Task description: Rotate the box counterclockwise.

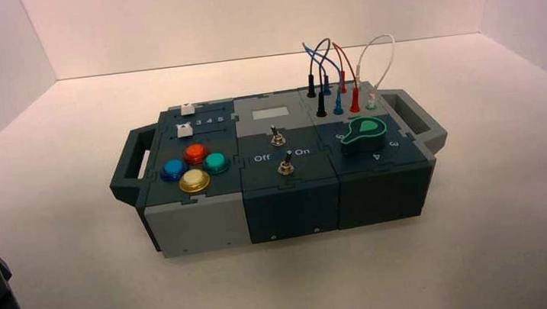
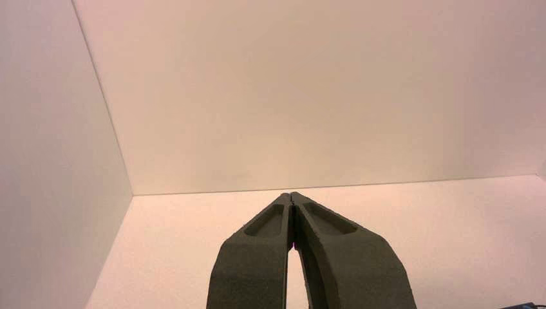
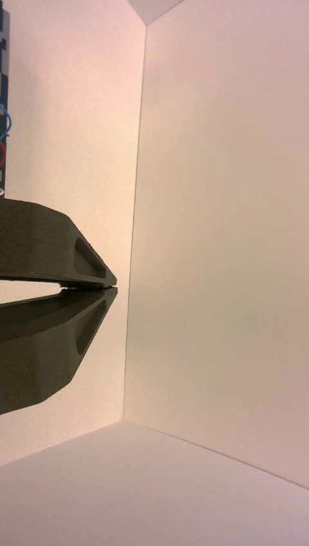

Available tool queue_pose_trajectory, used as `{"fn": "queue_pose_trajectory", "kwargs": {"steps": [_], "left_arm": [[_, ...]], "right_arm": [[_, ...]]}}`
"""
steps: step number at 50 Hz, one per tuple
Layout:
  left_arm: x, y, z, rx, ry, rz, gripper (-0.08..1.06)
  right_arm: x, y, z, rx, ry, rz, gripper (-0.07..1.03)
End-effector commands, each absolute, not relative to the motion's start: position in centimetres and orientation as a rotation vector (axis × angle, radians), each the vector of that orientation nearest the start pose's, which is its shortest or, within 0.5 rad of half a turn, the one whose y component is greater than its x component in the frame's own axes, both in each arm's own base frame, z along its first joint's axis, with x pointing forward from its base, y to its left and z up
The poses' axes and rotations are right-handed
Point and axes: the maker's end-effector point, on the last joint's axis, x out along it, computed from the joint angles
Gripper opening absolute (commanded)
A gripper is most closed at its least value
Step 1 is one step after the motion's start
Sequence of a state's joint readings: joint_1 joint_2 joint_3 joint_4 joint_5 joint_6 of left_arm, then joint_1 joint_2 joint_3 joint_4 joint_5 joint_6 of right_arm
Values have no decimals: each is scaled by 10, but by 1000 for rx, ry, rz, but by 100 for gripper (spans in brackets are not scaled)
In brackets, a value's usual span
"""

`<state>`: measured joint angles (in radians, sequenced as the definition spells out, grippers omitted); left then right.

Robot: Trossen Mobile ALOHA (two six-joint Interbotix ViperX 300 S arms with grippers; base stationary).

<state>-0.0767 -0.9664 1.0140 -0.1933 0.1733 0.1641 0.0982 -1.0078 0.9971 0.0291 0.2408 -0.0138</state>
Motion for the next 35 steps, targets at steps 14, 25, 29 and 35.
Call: {"fn": "queue_pose_trajectory", "kwargs": {"steps": [14, 25, 29, 35], "left_arm": [[260, -25, 300, -14, 207, -105, -3], [262, -27, 294, -13, 225, -112, -3], [262, -30, 292, -10, 239, -123, -3], [260, -38, 287, -6, 275, -156, -3]], "right_arm": [[253, 26, 303, 7, 229, 101, -2], [253, 29, 301, 13, 239, 114, -2], [254, 29, 300, 14, 242, 113, -2], [254, 31, 296, 20, 264, 118, -2]]}}
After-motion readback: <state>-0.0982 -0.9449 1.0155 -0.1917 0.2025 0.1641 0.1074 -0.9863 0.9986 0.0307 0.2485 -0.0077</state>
